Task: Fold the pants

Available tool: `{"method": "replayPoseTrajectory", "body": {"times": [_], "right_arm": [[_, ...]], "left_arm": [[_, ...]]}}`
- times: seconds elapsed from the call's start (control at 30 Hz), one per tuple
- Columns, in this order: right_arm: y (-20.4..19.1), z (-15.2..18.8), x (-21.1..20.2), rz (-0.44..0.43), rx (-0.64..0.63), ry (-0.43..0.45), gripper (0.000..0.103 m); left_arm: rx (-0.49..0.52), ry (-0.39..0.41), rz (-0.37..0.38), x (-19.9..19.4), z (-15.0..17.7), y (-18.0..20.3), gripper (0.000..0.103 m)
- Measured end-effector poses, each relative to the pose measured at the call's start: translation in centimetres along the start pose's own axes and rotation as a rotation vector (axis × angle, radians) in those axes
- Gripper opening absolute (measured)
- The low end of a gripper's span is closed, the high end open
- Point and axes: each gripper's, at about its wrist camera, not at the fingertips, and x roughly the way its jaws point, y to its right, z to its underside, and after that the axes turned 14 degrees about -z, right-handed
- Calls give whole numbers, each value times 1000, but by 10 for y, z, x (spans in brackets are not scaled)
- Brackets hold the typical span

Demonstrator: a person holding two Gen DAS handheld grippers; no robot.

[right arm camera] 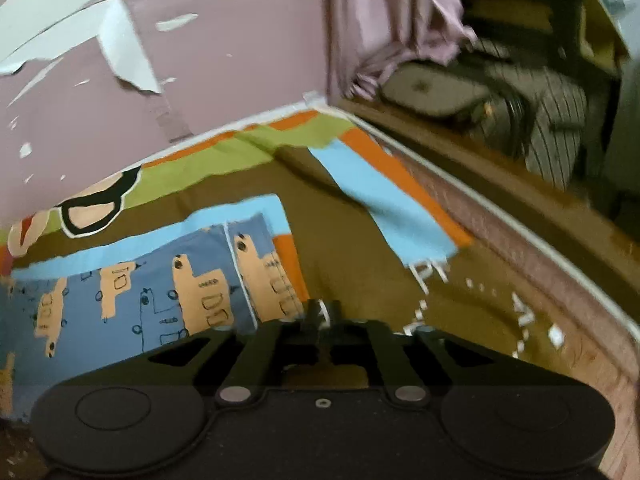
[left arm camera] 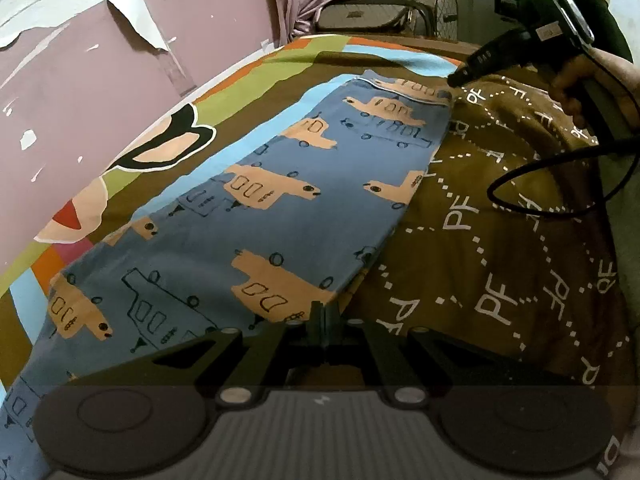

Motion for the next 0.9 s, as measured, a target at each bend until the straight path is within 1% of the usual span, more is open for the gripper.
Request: {"method": "replayPoseTrajectory", "body": {"times": [0.07,0.13,0.2,0.27,0.3,0.37,0.4,0.5,0.53,0.57,0.6,0.63,0.67,0.7,0.77,0.8,0.83,0.9], "right_arm": [[-9,1,0,-11,-68,20,19],[-20,2,2,-42,-135,24,21],[-29,4,5,-65,-184,14,30],[-35,7,10,-73,-220,-20,34],[-36,8,16,-62,-222,-58,36],[-31,11,28,-33,-191,-132,36],[-28,11,29,-28,-173,-136,36],[-30,8,21,-4,-174,-90,42],[-33,8,17,-16,-188,-66,44],[-37,8,13,-37,-203,-44,51],[-44,9,10,-61,-226,-22,61],[-51,11,6,-92,-254,-3,65],[-60,13,4,-130,-288,13,70],[-69,15,3,-162,-318,20,73],[-89,18,8,-229,-368,6,76],[-99,17,12,-269,-389,-14,76],[-111,14,17,-320,-417,-37,76],[-134,7,25,-400,-479,-49,78]], "left_arm": [[-11,-13,11,2,1,-1,0],[-49,-30,26,4,2,-4,2],[-102,-43,51,4,5,-9,4],[-137,-61,71,4,9,-13,9],[-142,-75,73,5,11,-13,10],[-149,-88,68,5,16,-14,11],[-154,-90,66,4,18,-15,11],[-186,-95,58,-4,21,-23,23],[-201,-91,54,-7,22,-27,32],[-218,-79,45,-12,22,-33,44],[-232,-66,30,-17,21,-37,50],[-247,-50,8,-21,20,-43,58],[-262,-39,-19,-24,19,-50,63],[-273,-34,-53,-25,18,-56,65],[-282,-34,-161,-24,13,-71,72],[-288,-40,-228,-22,10,-81,73],[-298,-50,-278,-19,6,-91,74],[-329,-57,-334,-11,0,-115,75]]}}
